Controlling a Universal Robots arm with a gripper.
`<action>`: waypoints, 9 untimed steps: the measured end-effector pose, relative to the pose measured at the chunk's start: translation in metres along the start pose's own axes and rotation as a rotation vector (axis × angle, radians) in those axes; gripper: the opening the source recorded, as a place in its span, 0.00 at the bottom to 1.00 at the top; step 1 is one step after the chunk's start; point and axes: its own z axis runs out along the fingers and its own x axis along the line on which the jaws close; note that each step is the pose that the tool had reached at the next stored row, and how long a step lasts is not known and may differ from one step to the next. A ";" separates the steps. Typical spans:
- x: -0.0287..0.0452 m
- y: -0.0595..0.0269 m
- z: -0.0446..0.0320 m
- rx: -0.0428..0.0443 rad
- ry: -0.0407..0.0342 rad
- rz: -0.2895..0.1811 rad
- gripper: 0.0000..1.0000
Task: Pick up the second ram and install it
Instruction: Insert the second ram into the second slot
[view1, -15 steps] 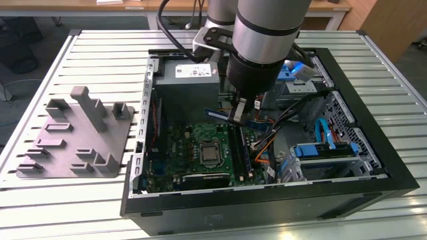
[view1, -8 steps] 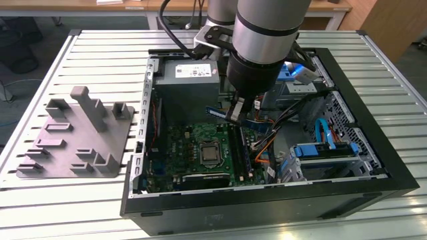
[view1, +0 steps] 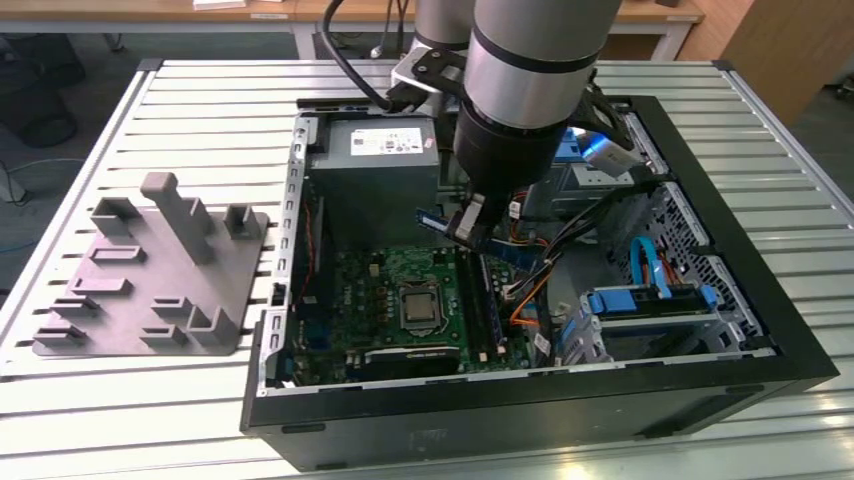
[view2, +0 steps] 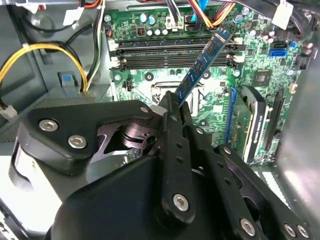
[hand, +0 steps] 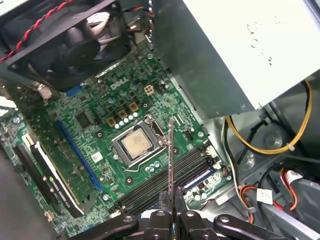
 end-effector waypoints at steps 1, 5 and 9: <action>0.0000 0.0000 0.0001 0.0006 -0.0007 0.012 0.14; 0.0000 0.0000 0.0003 0.0027 -0.0033 0.061 0.14; 0.0000 0.0000 0.0004 0.0049 -0.0059 0.110 0.14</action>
